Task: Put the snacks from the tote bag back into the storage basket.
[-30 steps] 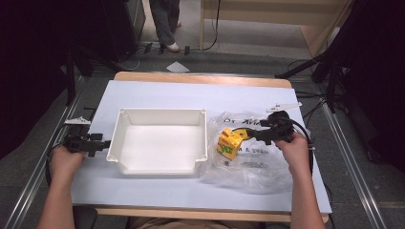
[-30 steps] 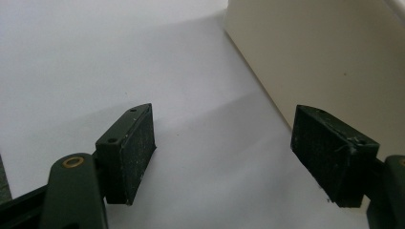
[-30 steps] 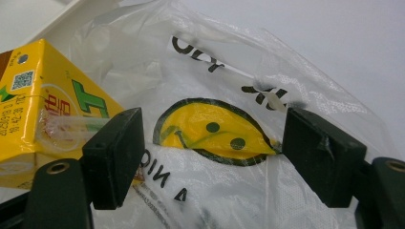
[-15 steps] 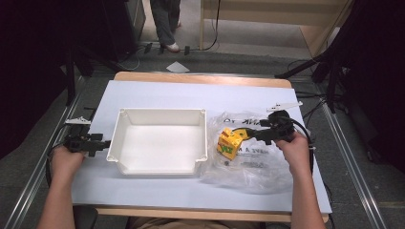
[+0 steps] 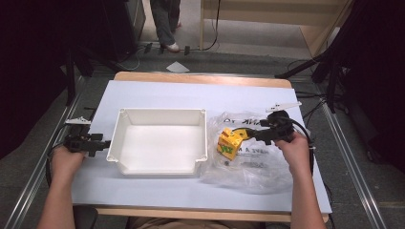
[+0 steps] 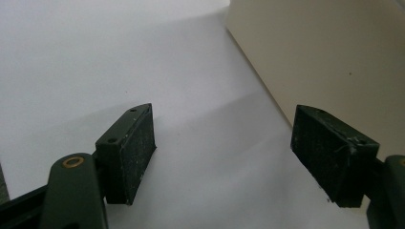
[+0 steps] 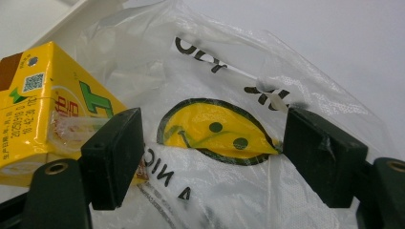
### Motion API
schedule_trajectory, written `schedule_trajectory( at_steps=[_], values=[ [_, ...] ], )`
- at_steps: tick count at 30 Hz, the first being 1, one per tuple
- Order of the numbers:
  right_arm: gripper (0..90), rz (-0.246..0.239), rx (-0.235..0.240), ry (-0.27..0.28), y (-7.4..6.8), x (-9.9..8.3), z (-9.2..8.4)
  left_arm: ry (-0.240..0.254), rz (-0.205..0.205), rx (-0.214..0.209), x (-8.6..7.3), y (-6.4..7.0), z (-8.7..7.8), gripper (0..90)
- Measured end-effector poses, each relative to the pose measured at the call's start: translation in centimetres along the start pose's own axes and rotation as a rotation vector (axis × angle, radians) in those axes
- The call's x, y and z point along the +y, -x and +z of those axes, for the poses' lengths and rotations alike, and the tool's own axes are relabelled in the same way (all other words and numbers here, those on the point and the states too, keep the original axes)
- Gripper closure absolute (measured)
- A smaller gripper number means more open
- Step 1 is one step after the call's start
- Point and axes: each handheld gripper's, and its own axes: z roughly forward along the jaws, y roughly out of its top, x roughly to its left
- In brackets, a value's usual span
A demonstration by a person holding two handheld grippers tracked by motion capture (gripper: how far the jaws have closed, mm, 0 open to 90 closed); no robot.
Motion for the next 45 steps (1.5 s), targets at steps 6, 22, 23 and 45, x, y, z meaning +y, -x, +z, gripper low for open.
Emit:
schedule_trajectory(
  at_steps=[6,22,23,45],
  values=[
    [20.3,0.023,0.027,0.042,0.0,0.0,-0.2,-0.002,0.002,0.003,0.0,0.0,0.0,24.2],
    [16.6,0.026,0.058,0.02,0.0,0.6,-0.8,-0.001,-0.002,0.004,0.0,0.0,-0.1,24.2],
    [16.6,0.017,0.058,0.019,-0.1,0.6,-0.9,-0.001,-0.004,0.005,0.0,0.0,-0.1,24.2],
    [20.6,-0.041,0.09,-0.041,-1.8,1.7,-1.1,0.002,-0.004,0.003,0.0,0.0,-0.1,24.2]
  ],
)
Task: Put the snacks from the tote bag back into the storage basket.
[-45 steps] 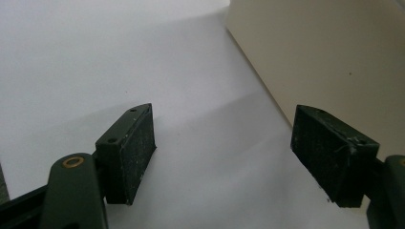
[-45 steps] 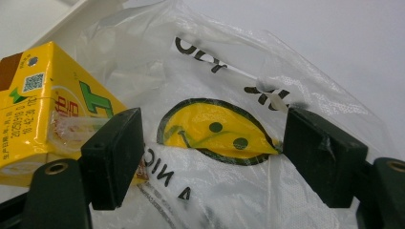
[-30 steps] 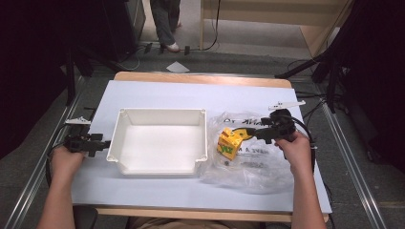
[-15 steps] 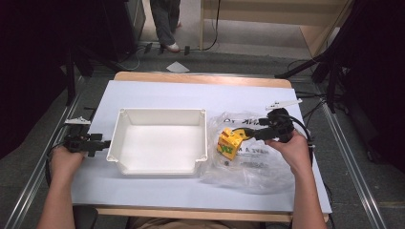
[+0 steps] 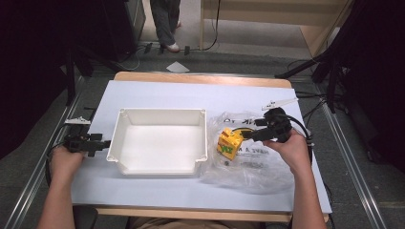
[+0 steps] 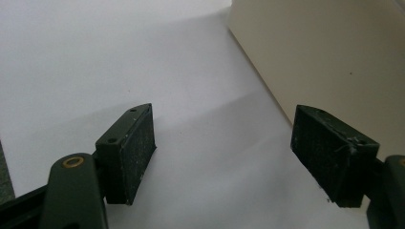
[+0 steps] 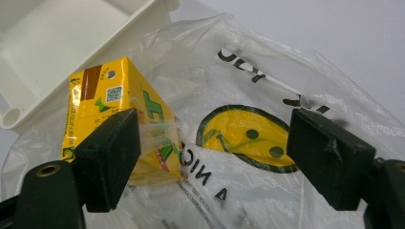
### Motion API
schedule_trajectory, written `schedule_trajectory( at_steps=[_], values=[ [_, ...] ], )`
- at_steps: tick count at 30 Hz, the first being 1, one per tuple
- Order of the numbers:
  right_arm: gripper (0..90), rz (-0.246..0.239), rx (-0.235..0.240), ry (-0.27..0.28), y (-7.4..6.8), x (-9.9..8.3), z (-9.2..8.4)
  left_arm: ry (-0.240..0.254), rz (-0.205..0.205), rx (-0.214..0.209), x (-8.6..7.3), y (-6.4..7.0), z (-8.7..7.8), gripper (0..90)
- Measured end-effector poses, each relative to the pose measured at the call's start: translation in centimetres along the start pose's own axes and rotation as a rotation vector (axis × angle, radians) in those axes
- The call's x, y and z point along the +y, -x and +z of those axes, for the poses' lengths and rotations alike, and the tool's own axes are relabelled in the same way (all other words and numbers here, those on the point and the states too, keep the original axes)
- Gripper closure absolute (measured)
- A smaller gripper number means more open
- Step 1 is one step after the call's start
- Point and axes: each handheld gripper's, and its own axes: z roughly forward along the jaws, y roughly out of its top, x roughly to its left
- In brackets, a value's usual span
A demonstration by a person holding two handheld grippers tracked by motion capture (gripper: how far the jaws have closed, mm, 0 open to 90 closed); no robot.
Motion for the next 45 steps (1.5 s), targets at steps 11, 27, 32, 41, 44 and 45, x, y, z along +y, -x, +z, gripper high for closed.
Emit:
schedule_trajectory(
  at_steps=[11,27,32,41,44,45],
  values=[
    [23.9,-0.003,-0.011,-0.045,-0.5,0.4,-0.2,-0.001,0.0,0.001,0.0,0.0,0.0,24.2],
    [26.0,-0.047,-0.029,-0.082,-2.0,1.4,-0.7,0.0,-0.001,-0.001,0.0,0.0,0.0,24.2],
    [26.8,-0.062,-0.027,-0.1,-2.5,1.7,-0.6,-0.002,0.0,0.001,0.0,0.0,0.0,24.2],
    [28.4,-0.096,-0.026,-0.13,-3.6,2.2,-0.5,-0.002,0.003,0.0,0.0,0.0,0.0,24.2],
    [28.6,-0.1,-0.03,-0.135,-3.8,2.2,-0.5,0.001,0.0,0.001,0.0,0.0,-0.1,24.2],
    [28.7,-0.102,-0.026,-0.142,-3.9,2.3,-0.4,0.002,0.0,0.002,0.0,0.1,-0.1,24.2]
  ],
)
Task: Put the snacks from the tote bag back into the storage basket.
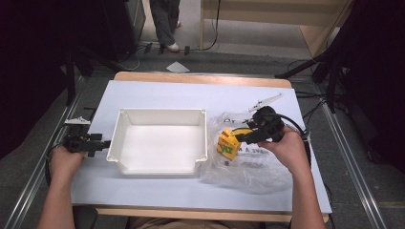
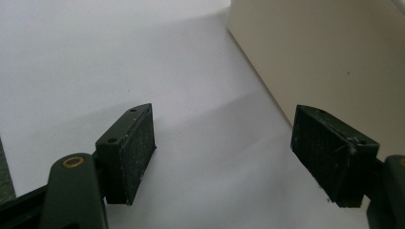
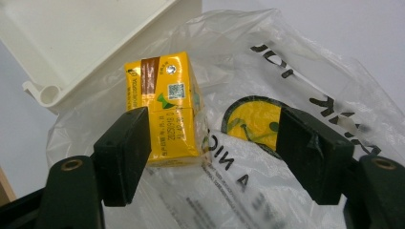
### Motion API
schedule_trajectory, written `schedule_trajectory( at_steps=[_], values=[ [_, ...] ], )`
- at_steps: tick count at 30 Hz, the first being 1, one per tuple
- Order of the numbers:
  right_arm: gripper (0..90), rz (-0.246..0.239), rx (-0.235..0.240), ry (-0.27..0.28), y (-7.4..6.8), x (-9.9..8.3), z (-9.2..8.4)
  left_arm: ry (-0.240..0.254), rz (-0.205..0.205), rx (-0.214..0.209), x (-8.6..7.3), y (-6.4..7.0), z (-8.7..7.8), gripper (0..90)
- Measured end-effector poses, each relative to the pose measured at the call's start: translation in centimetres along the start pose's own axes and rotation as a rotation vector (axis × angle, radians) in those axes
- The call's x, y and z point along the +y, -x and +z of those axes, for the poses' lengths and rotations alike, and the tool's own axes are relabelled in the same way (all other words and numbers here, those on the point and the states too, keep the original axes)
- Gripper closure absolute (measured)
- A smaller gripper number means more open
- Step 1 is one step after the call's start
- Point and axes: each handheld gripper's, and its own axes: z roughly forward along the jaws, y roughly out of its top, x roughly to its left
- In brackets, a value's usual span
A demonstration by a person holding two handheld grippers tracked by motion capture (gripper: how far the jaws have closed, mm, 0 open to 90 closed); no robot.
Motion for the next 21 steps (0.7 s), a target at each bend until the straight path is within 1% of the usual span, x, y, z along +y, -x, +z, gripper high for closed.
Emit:
schedule_trajectory(
  at_steps=[6,12,18,21],
  values=[
    [28.8,-0.008,0.002,-0.014,-0.4,0.2,0.1,-0.002,0.004,0.001,0.0,0.0,0.0,24.2],
    [28.9,-0.032,0.002,-0.025,-0.8,0.5,0.3,-0.002,0.006,0.001,0.0,0.0,0.0,24.2],
    [28.9,-0.04,0.01,-0.04,-1.4,0.8,0.4,-0.003,0.005,0.003,-0.1,0.1,0.0,24.2],
    [28.9,-0.054,0.014,-0.046,-1.7,1.0,0.6,-0.007,0.007,0.003,-0.1,0.1,0.0,24.2]
  ],
)
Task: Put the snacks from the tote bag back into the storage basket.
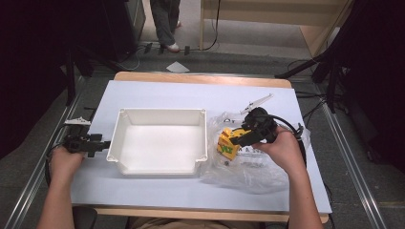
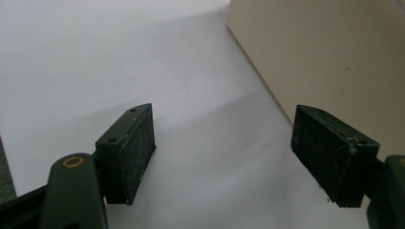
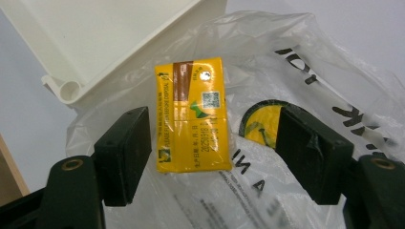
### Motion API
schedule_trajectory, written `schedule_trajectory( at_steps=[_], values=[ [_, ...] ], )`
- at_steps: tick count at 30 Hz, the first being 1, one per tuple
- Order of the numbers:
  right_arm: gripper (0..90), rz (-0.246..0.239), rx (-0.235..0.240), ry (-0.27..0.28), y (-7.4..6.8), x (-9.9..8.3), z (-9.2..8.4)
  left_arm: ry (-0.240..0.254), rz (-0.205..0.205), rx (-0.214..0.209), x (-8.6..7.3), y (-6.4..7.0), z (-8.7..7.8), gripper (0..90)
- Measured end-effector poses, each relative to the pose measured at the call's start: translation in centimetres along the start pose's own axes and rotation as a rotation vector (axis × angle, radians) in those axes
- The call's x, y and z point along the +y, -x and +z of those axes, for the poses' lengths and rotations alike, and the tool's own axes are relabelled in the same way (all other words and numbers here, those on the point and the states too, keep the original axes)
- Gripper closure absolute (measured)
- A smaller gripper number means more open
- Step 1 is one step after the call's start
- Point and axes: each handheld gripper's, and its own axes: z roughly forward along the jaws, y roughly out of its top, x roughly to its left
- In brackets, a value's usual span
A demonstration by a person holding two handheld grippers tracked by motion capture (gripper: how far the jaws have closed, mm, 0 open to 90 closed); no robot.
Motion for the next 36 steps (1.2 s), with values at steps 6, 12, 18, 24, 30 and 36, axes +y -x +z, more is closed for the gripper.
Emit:
schedule_trajectory(
  at_steps=[6,12,18,24,30,36],
  values=[
    [29.2,-0.002,0.003,-0.024,-0.4,0.2,0.5,-0.001,0.0,0.0,0.0,0.0,0.0,24.2],
    [29.5,-0.009,0.0,-0.043,-0.6,0.3,1.2,-0.002,-0.001,0.001,0.0,0.0,0.0,24.2],
    [30.0,-0.021,-0.003,-0.06,-0.7,0.4,1.8,0.002,-0.001,0.0,0.0,0.0,0.0,24.2],
    [30.1,-0.025,-0.009,-0.079,-0.7,0.4,2.6,0.001,0.001,0.0,0.0,0.0,0.0,24.2],
    [30.7,-0.028,-0.003,-0.09,-0.8,0.4,3.4,-0.001,0.001,-0.001,0.0,-0.1,0.0,24.2],
    [32.2,-0.022,-0.001,-0.095,-0.5,0.2,4.1,-0.002,0.002,0.0,0.0,0.0,0.0,24.2]
  ],
)
